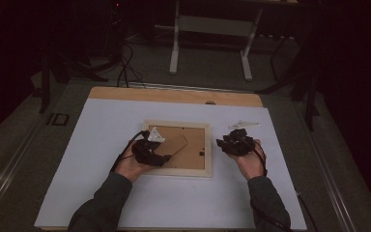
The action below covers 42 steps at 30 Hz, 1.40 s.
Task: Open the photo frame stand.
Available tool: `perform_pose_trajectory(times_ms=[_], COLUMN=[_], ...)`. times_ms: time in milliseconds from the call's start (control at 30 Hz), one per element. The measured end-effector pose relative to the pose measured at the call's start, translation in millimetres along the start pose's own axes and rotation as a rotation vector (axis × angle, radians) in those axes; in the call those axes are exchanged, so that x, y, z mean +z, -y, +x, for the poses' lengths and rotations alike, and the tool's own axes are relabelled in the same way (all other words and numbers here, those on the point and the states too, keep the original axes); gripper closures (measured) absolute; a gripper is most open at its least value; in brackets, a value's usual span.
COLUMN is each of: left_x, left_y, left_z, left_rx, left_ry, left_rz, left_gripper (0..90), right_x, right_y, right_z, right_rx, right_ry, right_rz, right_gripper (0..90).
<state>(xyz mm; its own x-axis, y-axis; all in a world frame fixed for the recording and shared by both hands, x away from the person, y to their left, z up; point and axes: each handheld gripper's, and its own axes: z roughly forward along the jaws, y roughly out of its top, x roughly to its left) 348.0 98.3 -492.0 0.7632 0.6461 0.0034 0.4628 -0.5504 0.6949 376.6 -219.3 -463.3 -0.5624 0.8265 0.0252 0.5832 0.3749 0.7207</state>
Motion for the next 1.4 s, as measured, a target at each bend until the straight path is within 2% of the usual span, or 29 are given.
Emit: perform_pose_trajectory(times_ms=[433,800,1033,1167,1300,1400], left_x=[-5.3,-9.4,-11.6,-14.2,-16.8,-17.9], left_y=[2.8,4.9,7.0,6.9,6.5,6.3], left_z=[-8.6,-15.4,-19.6,-22.2,-27.0,-30.3], left_rx=[0.035,0.052,0.07,0.065,0.086,0.106], left_ry=[-0.041,-0.068,-0.089,-0.093,-0.114,-0.131], left_rz=[-0.034,-0.061,-0.073,-0.084,-0.091,-0.098], left_gripper=[40.3,40.3,40.3,40.3,40.3,40.3], right_x=[-1.3,3.4,6.9,9.2,13.3,15.4], right_y=[-13.4,-17.7,-20.8,-23.0,-25.2,-25.9], right_z=[1.2,0.3,1.7,2.0,0.5,-1.6], right_rx=[-0.016,0.013,0.029,0.033,0.055,0.076], right_ry=[0.008,-0.017,-0.039,-0.047,-0.054,-0.07], right_rz=[-0.011,-0.013,-0.009,0.003,0.034,0.035], right_gripper=[60.7,60.6,55.4,51.5,48.1,46.7])
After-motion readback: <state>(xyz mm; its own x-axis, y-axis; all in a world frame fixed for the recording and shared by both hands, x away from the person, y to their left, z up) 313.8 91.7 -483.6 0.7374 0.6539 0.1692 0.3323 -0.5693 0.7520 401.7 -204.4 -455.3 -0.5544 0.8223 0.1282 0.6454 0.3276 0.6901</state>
